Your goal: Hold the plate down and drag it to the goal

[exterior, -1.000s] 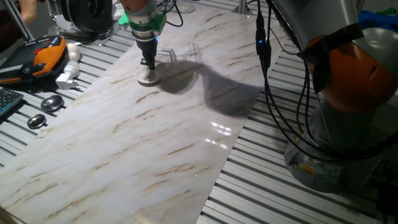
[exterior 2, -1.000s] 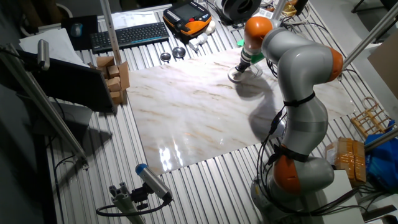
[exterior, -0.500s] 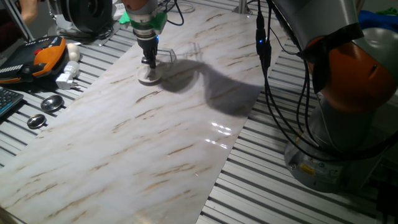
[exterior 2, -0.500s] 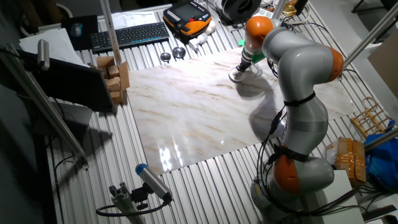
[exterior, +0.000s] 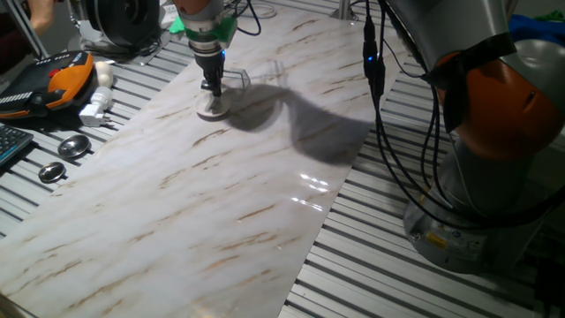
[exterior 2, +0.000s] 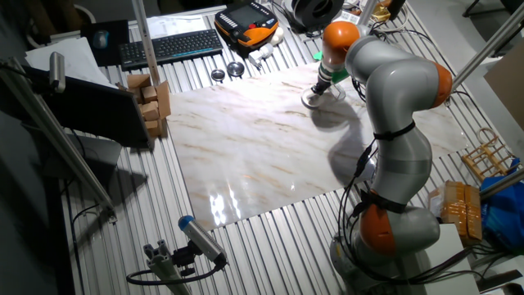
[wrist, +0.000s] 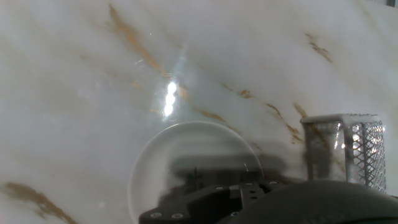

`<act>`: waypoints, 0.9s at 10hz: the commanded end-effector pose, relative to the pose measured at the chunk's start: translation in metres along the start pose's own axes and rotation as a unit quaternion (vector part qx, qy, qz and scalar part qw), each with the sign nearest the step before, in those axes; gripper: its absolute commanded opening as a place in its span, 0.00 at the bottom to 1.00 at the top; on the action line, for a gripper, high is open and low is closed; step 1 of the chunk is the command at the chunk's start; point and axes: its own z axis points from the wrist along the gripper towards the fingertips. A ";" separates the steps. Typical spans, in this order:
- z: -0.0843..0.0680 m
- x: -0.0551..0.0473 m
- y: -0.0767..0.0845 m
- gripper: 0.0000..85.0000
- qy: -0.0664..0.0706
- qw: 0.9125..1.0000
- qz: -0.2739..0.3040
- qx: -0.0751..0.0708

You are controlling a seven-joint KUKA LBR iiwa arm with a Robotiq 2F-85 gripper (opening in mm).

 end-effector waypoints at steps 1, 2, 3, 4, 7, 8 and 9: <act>-0.004 -0.003 0.004 0.00 0.003 1.000 0.007 -0.007; -0.010 -0.006 0.009 0.00 0.006 1.000 0.014 -0.011; -0.017 -0.009 0.017 0.00 0.010 1.000 0.018 -0.011; -0.024 -0.013 0.029 0.00 0.013 1.000 0.023 -0.014; -0.028 -0.011 0.077 0.00 0.011 0.999 0.041 -0.021; -0.026 -0.008 0.089 0.00 0.009 0.999 0.047 -0.025; -0.027 -0.005 0.103 0.00 0.006 0.998 0.053 -0.024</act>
